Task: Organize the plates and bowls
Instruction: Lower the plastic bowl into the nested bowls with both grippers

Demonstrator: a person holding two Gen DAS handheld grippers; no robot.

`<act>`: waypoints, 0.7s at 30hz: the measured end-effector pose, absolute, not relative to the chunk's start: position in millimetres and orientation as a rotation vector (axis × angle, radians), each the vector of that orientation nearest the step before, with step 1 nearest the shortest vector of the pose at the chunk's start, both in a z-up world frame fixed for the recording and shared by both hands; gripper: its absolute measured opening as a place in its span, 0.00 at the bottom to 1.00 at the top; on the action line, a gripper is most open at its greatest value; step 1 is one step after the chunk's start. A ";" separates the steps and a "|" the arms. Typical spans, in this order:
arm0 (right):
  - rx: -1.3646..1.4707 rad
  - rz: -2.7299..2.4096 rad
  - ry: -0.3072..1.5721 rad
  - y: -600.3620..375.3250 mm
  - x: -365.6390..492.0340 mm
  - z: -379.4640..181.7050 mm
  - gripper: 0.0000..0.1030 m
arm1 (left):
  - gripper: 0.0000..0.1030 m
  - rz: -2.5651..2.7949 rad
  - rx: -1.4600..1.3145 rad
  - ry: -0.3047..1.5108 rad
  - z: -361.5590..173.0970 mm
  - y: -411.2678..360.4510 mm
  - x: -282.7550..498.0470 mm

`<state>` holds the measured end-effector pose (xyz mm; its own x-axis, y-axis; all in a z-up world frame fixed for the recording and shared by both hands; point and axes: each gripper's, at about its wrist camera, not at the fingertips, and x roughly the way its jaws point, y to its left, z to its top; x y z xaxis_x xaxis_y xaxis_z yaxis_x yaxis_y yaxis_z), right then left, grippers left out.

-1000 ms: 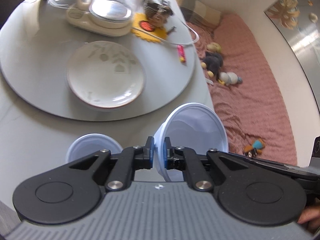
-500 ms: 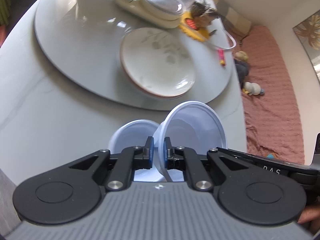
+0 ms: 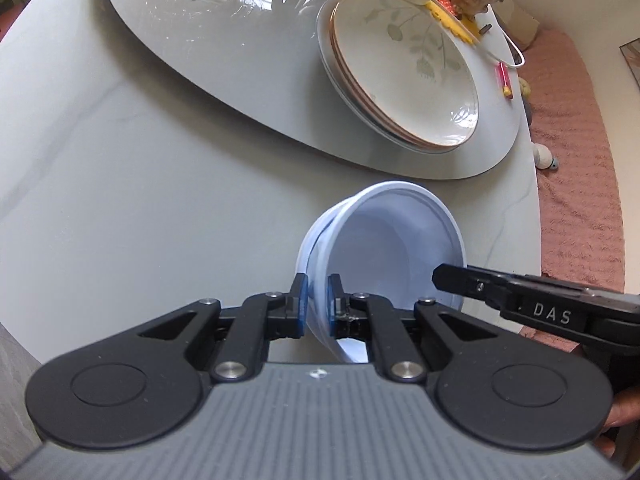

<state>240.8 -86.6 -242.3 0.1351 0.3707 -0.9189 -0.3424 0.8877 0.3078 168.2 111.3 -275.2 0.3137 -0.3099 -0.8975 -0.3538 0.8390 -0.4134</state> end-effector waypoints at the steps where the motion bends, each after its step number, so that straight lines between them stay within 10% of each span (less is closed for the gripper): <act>1: 0.023 0.518 1.337 -86.1 240.9 -242.2 0.13 | 0.09 0.032 -0.620 1.274 -275.6 111.7 167.8; 15: 0.019 0.482 1.341 -91.8 245.8 -235.0 0.13 | 0.15 0.016 -0.595 1.273 -265.0 103.4 170.3; 17: 0.014 0.476 1.327 -92.2 245.9 -231.7 0.19 | 0.22 0.021 -0.575 1.243 -256.1 102.3 168.8; 19: 0.027 0.477 1.308 -95.0 246.3 -227.7 0.46 | 0.33 0.023 -0.561 1.217 -248.0 102.2 167.9; 21: 0.033 0.475 1.299 -96.3 247.6 -227.1 0.47 | 0.36 0.028 -0.549 1.200 -242.2 102.2 166.9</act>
<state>247.6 -96.3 -227.1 0.1864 0.3553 -0.9160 -0.3190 0.9037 0.2856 166.9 102.2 -242.2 0.3780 -0.2632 -0.8876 -0.3050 0.8698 -0.3879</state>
